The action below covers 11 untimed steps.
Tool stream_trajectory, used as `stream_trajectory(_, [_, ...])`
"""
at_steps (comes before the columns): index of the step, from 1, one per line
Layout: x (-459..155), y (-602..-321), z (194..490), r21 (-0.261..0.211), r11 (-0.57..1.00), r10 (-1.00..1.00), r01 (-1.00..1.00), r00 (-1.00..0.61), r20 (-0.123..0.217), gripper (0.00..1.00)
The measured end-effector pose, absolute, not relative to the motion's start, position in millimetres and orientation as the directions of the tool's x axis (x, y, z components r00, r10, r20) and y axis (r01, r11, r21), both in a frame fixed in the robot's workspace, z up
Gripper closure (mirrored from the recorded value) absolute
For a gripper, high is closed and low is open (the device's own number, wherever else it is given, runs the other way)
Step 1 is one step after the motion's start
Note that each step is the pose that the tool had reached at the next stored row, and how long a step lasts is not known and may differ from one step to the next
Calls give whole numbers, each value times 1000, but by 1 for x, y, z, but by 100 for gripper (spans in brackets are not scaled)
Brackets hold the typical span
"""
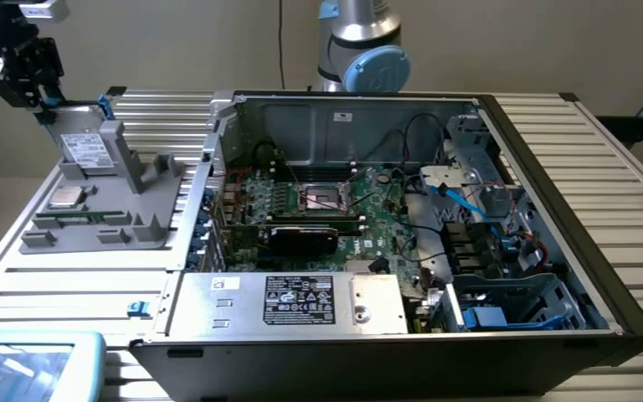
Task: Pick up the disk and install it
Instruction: 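Pick up the disk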
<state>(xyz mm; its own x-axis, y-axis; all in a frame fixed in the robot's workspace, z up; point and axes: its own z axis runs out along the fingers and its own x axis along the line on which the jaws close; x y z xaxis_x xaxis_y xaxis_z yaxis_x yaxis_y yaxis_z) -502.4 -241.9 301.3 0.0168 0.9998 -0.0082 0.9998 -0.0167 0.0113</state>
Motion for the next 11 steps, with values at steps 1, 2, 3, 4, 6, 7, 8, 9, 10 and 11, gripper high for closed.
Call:
stream_trajectory(1, [-502,-242,301,11,-17,1000,1000,17,-9,48])
stream_trajectory(2, [-502,-242,301,11,-17,1000,1000,17,-9,48])
stream_trajectory(3, [-503,-242,301,11,-17,1000,1000,17,-10,48])
stream_trajectory(4, [-503,-242,301,11,-17,1000,1000,17,-10,48])
stream_trajectory(6, [-503,-242,300,11,-17,1000,1000,17,-10,48])
stream_trajectory(7, [-503,-242,300,11,-17,1000,1000,17,-10,48])
stream_trajectory(8, [-503,-243,299,11,-17,1000,1000,17,-10,48])
stream_trajectory(9, [-502,-243,299,11,-17,1000,1000,17,-10,48])
stream_trajectory(10, [-503,-243,298,10,-17,1000,1000,17,-10,48])
stream_trajectory(11, [-502,-243,298,10,-17,1000,1000,17,-10,48])
